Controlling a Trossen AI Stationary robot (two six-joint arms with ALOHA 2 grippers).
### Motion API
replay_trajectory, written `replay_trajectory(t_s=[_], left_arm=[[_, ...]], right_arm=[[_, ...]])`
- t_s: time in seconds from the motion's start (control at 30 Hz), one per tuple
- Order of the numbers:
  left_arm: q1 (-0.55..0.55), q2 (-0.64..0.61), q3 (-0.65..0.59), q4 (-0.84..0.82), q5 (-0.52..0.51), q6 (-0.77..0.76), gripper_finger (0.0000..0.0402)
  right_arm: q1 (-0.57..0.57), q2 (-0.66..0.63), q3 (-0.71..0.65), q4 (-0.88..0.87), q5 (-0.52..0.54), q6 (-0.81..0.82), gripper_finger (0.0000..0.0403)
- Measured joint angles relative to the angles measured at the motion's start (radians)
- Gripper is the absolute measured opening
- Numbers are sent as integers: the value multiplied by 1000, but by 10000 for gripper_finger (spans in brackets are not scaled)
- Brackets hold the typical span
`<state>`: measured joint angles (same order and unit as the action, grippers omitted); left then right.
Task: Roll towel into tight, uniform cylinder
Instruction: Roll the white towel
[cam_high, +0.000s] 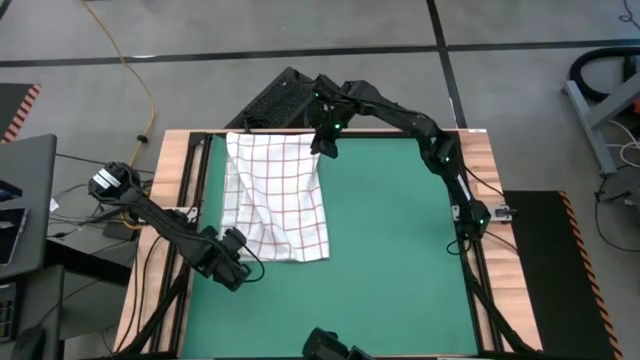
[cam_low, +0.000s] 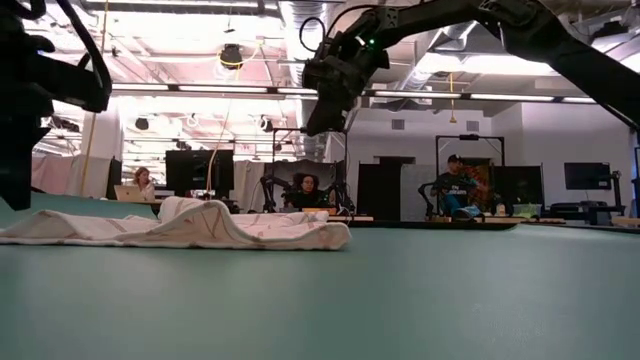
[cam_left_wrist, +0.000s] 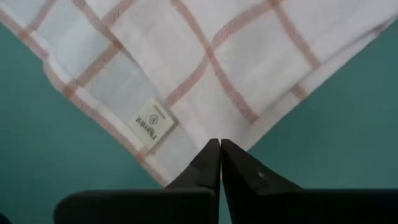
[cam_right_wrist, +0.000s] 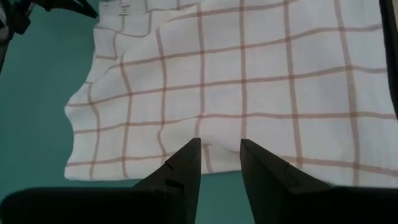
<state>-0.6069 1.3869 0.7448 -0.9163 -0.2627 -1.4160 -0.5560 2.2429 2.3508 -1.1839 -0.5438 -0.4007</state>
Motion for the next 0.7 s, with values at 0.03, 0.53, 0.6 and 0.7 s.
replay_trajectory(t_s=[0.03,0.53,0.6,0.7], left_arm=[[1,-1,0,-3,9,-1,1],[-1,-5,-23,68,-161,313,99],[-2,-5,-38,119,-161,313,123],[-9,-5,-64,159,-153,320,153]], right_arm=[[0,0,0,-2,0,0,136],[4,1,0,-32,-3,34,136],[7,0,0,-32,-3,34,136],[8,1,0,-33,-3,37,136]])
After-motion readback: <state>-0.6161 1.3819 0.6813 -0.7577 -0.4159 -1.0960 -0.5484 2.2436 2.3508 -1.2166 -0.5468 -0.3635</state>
